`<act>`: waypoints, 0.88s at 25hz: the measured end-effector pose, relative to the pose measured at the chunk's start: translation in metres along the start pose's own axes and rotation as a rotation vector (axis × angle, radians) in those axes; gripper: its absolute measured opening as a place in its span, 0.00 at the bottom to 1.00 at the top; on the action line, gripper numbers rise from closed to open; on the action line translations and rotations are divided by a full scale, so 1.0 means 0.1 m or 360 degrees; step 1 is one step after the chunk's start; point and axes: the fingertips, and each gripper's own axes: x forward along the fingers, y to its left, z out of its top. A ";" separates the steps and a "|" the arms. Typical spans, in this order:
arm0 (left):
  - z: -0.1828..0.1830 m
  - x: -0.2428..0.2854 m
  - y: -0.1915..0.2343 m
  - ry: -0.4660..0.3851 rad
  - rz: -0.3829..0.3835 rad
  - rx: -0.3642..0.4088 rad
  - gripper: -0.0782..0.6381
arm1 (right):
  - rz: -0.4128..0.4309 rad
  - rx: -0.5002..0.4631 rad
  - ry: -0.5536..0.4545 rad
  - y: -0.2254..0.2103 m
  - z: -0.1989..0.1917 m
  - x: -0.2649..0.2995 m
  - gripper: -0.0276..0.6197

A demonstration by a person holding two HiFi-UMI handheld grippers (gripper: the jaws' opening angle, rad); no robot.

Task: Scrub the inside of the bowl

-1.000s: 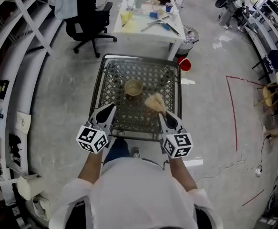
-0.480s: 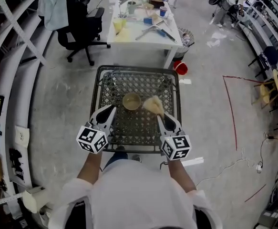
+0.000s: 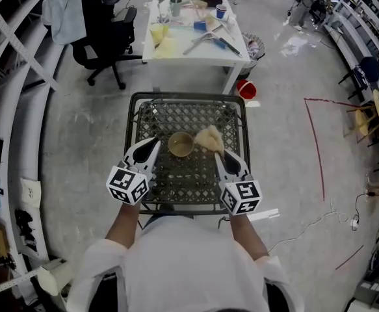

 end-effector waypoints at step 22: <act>-0.44 0.73 0.46 0.0256 -0.0026 -0.0086 0.17 | -0.0033 0.0057 0.0085 -0.21 -0.05 0.52 0.15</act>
